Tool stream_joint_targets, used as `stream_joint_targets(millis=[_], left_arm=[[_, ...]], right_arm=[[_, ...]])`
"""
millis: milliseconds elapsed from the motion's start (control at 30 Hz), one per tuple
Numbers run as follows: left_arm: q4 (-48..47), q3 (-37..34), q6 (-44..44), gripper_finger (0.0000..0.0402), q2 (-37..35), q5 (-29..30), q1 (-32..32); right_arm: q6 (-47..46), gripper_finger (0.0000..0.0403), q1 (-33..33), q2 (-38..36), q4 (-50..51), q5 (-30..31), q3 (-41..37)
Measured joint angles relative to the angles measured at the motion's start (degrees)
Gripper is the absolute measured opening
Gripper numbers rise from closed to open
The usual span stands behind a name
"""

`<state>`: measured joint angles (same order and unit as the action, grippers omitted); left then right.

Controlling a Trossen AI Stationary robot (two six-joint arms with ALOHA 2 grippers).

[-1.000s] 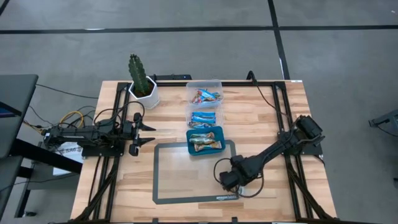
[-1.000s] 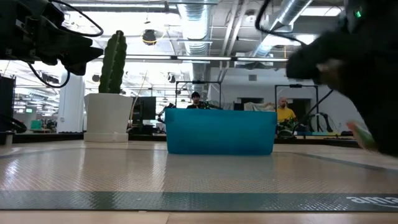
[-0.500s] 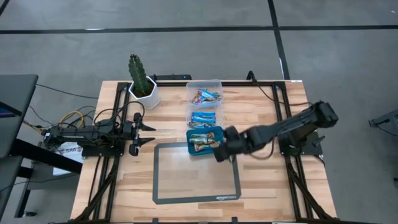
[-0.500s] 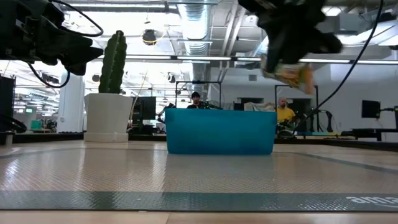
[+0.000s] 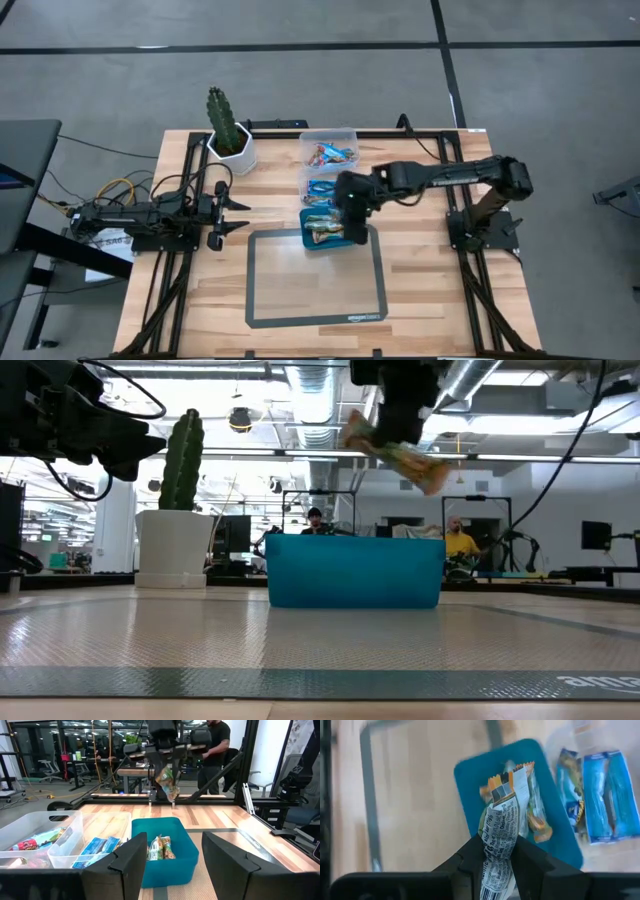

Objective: Pick and place Granola Bars by type
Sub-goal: Put the yellow granola bar into the top transparent bin

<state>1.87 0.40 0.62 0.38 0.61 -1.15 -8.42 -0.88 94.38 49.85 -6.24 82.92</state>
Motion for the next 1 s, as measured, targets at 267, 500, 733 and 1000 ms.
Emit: stream_joint_targets(millis=[267, 500, 733, 1000], left_arm=[[0.00, -0.01, 0.00, 0.0183, 0.19, -0.05, 0.00], [0.00, -0.01, 0.00, 0.0183, 1.11, 0.03, 0.00], [0.02, 0.00, 0.00, 0.0183, 1.09, 0.04, 0.00], [0.00, 0.00, 0.00, 0.0183, 1.09, 0.02, 0.00]], right_arm=[[21.63, 0.0079, 2.27, 8.65, 4.68, -1.23, 6.59], [28.04, 0.0079, 2.18, 12.60, 5.49, -1.16, 8.28], [29.93, 0.0079, 2.20, 12.67, 3.74, -1.16, 8.41], [30.07, 0.0080, 2.20, 12.67, 3.57, -1.18, 8.41]])
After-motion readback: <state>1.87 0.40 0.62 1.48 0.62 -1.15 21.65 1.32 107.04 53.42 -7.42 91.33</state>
